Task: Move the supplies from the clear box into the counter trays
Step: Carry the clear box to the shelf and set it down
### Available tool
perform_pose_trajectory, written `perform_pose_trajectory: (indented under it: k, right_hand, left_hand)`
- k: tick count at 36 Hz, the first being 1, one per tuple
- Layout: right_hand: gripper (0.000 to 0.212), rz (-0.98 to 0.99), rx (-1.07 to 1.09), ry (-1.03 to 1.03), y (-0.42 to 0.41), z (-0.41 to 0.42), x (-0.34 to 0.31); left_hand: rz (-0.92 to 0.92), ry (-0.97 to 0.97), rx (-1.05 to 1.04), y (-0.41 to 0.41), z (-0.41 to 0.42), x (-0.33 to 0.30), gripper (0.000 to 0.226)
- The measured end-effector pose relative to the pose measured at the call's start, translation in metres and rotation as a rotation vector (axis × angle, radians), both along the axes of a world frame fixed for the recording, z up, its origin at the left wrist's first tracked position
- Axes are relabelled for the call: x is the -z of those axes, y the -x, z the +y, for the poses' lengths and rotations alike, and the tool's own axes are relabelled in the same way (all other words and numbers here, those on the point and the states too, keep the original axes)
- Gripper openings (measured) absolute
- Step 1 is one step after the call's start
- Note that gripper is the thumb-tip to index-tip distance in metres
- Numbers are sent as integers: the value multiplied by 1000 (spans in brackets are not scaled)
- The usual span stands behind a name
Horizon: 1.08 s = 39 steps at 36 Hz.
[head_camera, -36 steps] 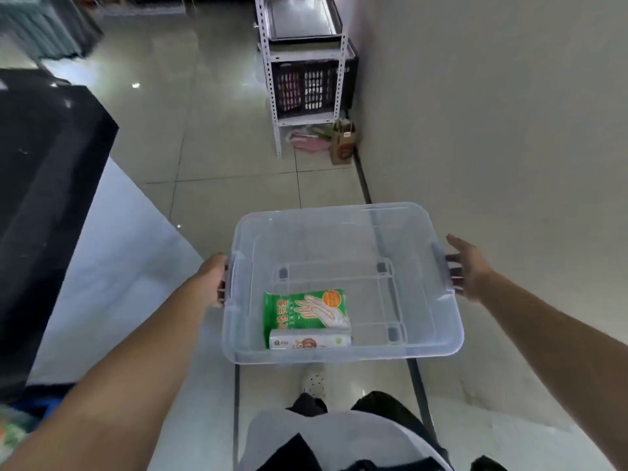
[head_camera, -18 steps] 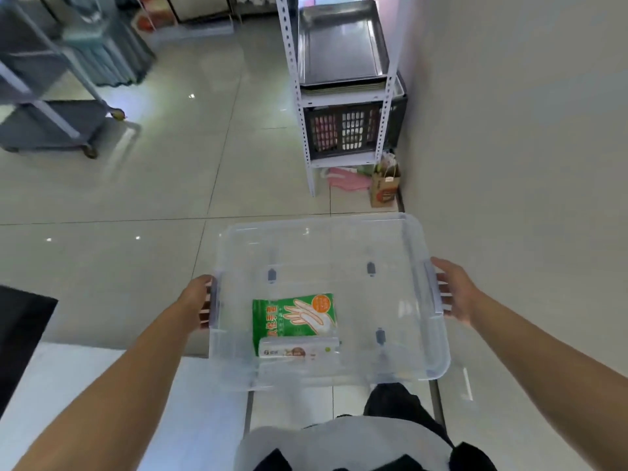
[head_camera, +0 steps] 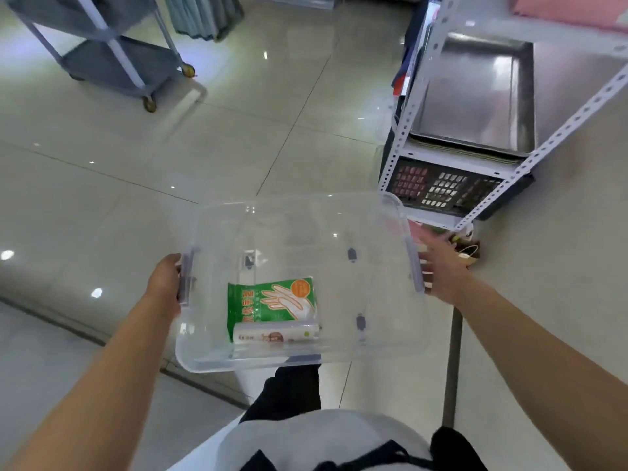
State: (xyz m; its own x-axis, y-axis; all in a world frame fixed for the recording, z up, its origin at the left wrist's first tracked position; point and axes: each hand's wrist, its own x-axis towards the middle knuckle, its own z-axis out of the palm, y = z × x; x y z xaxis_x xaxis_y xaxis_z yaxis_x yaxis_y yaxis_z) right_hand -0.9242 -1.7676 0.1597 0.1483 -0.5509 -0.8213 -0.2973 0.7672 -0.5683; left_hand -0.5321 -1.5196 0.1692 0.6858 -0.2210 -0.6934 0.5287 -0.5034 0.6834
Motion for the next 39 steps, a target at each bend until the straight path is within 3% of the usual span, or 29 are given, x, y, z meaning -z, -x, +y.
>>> perform_pose_trajectory:
  k: [4, 8, 14, 19, 27, 30, 39]
  right_hand:
    - [57, -7, 10, 44, -67, -54, -18]
    - [52, 4, 67, 116, -134, -105, -44]
    - [27, -125, 201, 231, -202, -172, -58]
    - [45, -145, 254, 192, -279, -253, -49]
    - [27, -172, 280, 172, -414, -406, -36]
    - [42, -174, 269, 186, -458, -456, -37]
    - [41, -149, 247, 177, -583, -596, -52]
  left_hand:
    - [94, 37, -7, -71, -48, -1, 36]
    - [47, 85, 35, -139, -103, -23, 33]
    - [41, 131, 117, -236, -185, -46, 32]
    - [135, 114, 117, -320, -272, -40, 34]
    - [188, 50, 78, -440, -402, -49, 37]
    - [183, 69, 72, -483, -444, -60, 36]
    - [138, 102, 64, -596, -596, -67, 29]
